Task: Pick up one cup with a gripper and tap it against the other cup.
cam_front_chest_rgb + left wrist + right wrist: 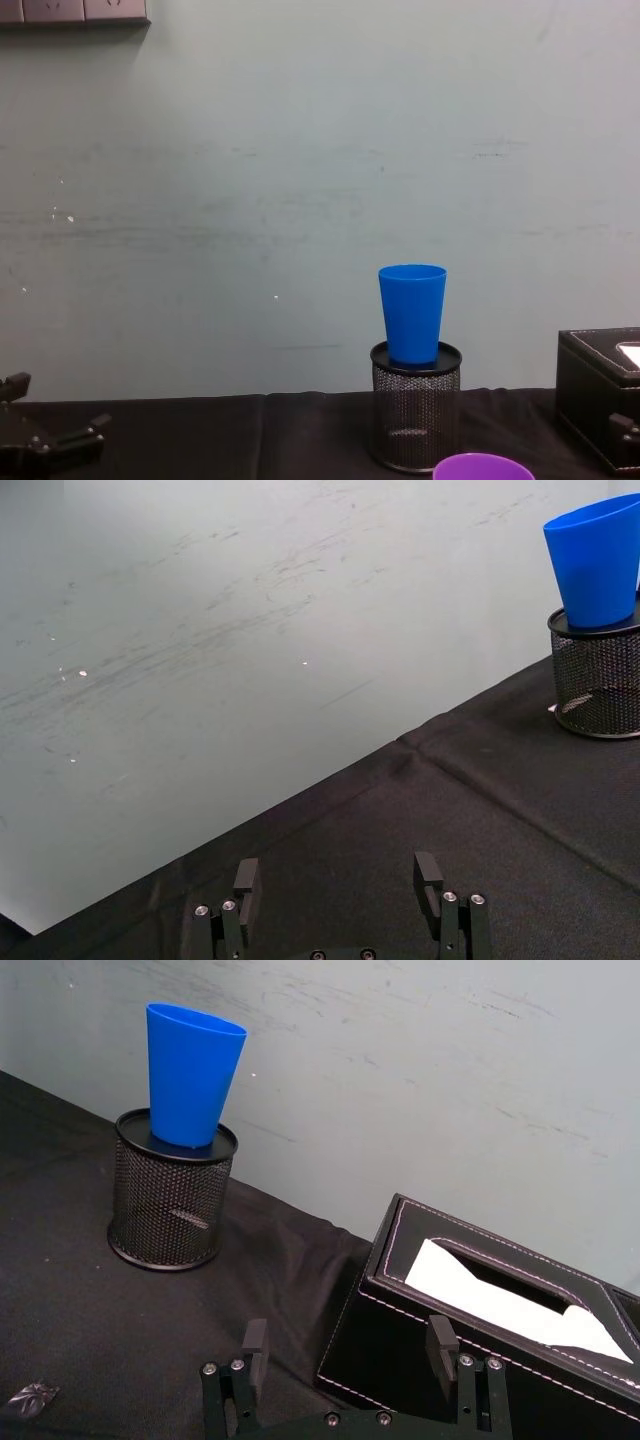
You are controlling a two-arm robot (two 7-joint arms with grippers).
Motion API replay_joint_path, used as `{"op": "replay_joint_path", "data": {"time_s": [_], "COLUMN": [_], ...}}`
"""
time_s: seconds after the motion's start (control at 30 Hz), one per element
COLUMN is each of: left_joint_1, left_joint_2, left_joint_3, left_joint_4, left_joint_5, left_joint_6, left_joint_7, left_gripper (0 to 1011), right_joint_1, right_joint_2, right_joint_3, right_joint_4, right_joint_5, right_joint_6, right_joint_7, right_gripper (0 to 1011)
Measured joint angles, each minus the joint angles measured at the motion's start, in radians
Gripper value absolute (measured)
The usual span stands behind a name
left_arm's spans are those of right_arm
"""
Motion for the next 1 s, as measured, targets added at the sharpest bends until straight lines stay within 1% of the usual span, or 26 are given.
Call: {"op": "replay_joint_path", "data": {"time_s": [1.0], "left_joint_1": [0.0], "left_joint_2": [0.0], "left_joint_3": [0.0], "left_joint_4": [0.0], "left_joint_5": [0.0], "left_joint_6": [0.0], "left_joint_7": [0.0], "left_gripper": [1000], "right_joint_1": [0.0], "right_joint_2": [0.0], "right_joint_3": [0.0], "right_joint_4": [0.0], "right_joint_5": [0.0], "right_joint_6": [0.0], "right_joint_7": [0.0], "right_gripper": [1003]}}
